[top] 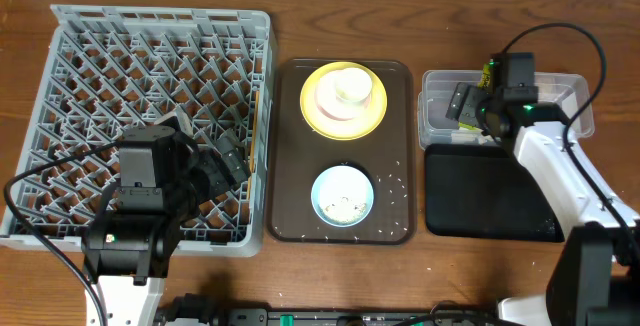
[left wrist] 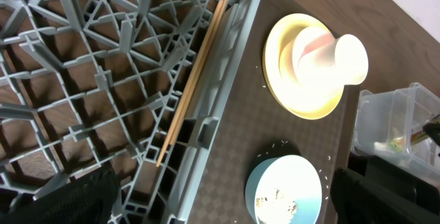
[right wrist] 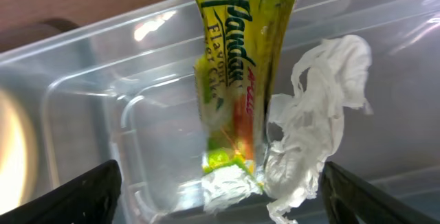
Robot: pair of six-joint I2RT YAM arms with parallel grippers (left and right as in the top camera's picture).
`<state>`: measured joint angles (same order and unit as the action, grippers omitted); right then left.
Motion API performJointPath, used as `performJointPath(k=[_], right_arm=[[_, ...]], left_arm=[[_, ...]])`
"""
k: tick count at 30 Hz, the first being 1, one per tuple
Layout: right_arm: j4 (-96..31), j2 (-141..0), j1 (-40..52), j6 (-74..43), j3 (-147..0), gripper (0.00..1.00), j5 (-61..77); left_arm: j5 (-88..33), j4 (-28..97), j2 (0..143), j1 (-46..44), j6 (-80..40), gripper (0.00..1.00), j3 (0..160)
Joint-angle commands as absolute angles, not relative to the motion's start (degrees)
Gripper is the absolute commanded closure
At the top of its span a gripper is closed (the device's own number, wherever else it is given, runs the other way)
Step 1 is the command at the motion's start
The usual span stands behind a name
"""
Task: Sort waste into correct bins and load items into the dishwasher
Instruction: 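Lower the wrapper into the clear bin and open the right gripper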
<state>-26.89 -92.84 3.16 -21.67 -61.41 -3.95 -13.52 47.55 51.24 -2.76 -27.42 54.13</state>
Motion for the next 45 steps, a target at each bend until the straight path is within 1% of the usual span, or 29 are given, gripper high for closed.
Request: performJointPath(k=[1, 7, 9, 11, 15, 19, 21, 23, 24, 25, 26, 30, 32, 33, 35, 36, 40, 44, 45], right_arm=[[-27.5, -86.3, 1.7, -20.1, -61.9, 0.07, 6.5], [-28.1, -79.4, 1.7, -21.2, -61.9, 0.06, 25.0], [-29.1, -78.0, 1.8, -21.2, -61.9, 0.03, 31.7], [-30.9, -76.9, 2.5, -21.2, -61.9, 0.04, 35.2], [-38.3, -76.4, 3.9, -21.1, -61.9, 0.05, 28.0], [-41.4, -76.5, 4.9, -21.1, -61.7, 0.05, 10.9], [-38.8, -76.5, 4.9, -21.1, -61.7, 0.14, 5.5], [-33.4, -76.8, 4.9, -21.2, -61.7, 0.69, 4.5], [-31.4, -77.1, 4.9, -21.2, -61.7, 0.87, 4.7], [-29.8, -77.3, 4.9, -21.2, -61.7, 0.96, 4.7], [-27.6, -77.8, 4.9, -21.2, -61.7, 0.99, 4.7], [-23.0, -81.0, 4.9, -21.1, -61.7, 0.99, 2.9], [-22.6, -83.5, 4.9, -21.2, -61.7, 0.99, -0.7], [-22.6, -84.6, 4.9, -21.2, -61.7, 0.95, -2.7], [-22.2, -88.4, 4.7, -21.7, -61.7, 0.55, -7.4], [-21.6, -89.6, 4.5, -21.8, -61.7, 0.5, -7.6], [-19.4, -93.7, 3.0, -22.7, -61.7, 0.44, -6.8], [-18.2, -96.3, 1.8, -24.0, -61.7, 0.45, -6.8], [-18.2, -96.6, 1.8, -24.0, -61.7, 0.47, -6.8]], left_arm=[[-13.2, 47.5, 51.2, -2.5, -27.7, 0.01, 54.9], [-13.2, 47.5, 51.2, -2.5, -27.7, 0.01, 54.9], [-13.2, 47.5, 51.2, -2.5, -27.7, 0.01, 54.9], [-13.2, 47.5, 51.2, -2.5, -27.7, 0.01, 54.9], [-13.2, 47.5, 51.2, -2.5, -27.7, 0.01, 54.9], [-13.2, 47.5, 51.2, -2.5, -27.7, 0.01, 54.9], [-13.2, 47.5, 51.2, -2.5, -27.7, 0.01, 54.9], [-13.2, 47.5, 51.2, -2.5, -27.7, 0.01, 54.9], [-13.2, 47.5, 51.2, -2.5, -27.7, 0.01, 54.9], [-13.2, 47.5, 51.2, -2.5, -27.7, 0.01, 54.9], [-13.2, 47.5, 51.2, -2.5, -27.7, 0.01, 54.9], [-13.2, 47.5, 51.2, -2.5, -27.7, 0.01, 54.9], [-13.2, 47.5, 51.2, -2.5, -27.7, 0.01, 54.9], [-13.2, 47.5, 51.2, -2.5, -27.7, 0.01, 54.9], [-13.2, 47.5, 51.2, -2.5, -27.7, 0.01, 54.9], [-13.2, 47.5, 51.2, -2.5, -27.7, 0.01, 54.9], [-13.2, 47.5, 51.2, -2.5, -27.7, 0.01, 54.9], [-13.2, 47.5, 51.2, -2.5, -27.7, 0.01, 54.9], [-13.2, 47.5, 51.2, -2.5, -27.7, 0.01, 54.9]])
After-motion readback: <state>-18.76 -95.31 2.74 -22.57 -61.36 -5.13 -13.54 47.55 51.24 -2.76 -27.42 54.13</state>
